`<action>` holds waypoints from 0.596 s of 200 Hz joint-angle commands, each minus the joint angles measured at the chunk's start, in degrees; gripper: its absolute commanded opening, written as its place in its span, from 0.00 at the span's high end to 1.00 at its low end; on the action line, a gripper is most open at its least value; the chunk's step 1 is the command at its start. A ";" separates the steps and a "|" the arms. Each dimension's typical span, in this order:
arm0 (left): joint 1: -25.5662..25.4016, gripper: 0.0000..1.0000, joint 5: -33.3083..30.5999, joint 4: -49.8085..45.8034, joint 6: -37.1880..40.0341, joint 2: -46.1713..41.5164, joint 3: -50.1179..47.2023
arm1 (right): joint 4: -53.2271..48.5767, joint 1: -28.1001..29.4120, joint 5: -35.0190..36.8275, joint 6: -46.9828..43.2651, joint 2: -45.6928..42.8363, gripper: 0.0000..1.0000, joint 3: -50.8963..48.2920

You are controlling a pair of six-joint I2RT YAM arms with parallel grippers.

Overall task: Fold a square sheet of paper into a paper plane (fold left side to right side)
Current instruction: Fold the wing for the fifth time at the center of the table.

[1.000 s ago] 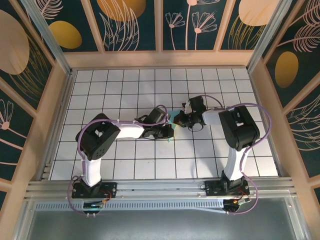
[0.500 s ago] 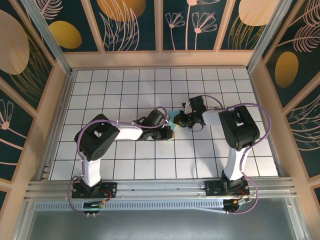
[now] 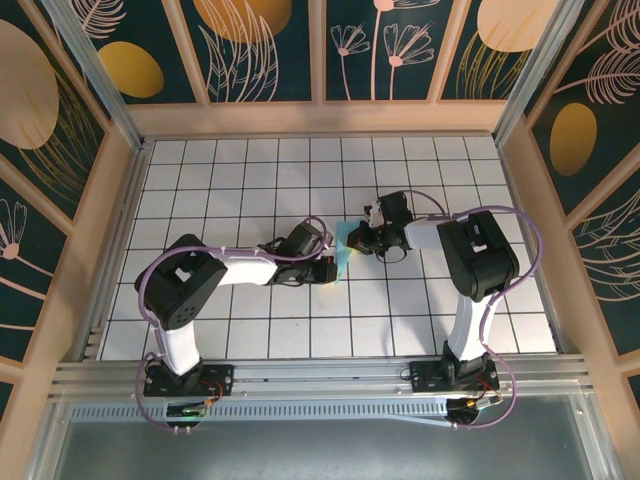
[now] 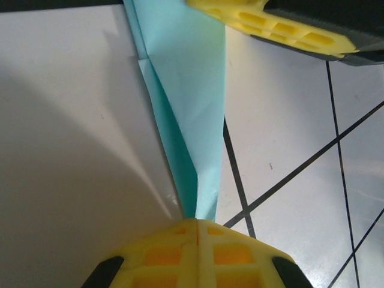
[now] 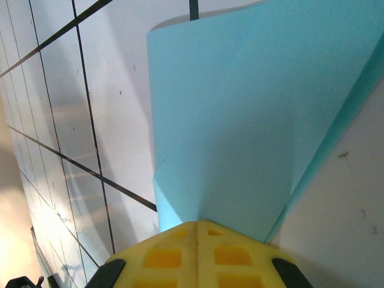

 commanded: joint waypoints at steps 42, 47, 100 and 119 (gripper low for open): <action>0.61 0.98 -1.75 -4.10 1.28 -0.89 7.36 | -4.56 0.42 6.39 -1.49 4.46 1.00 -1.28; 0.56 0.98 -1.29 -3.99 1.45 -0.57 7.81 | -4.59 0.45 6.39 -1.39 4.51 1.00 -1.29; 0.54 0.99 -2.16 -5.67 2.02 1.17 10.14 | -4.36 0.51 6.24 -1.41 4.59 1.00 -1.51; 0.61 0.99 -2.89 -6.41 1.88 0.10 8.31 | -4.36 0.45 6.24 -1.38 4.61 1.00 -1.43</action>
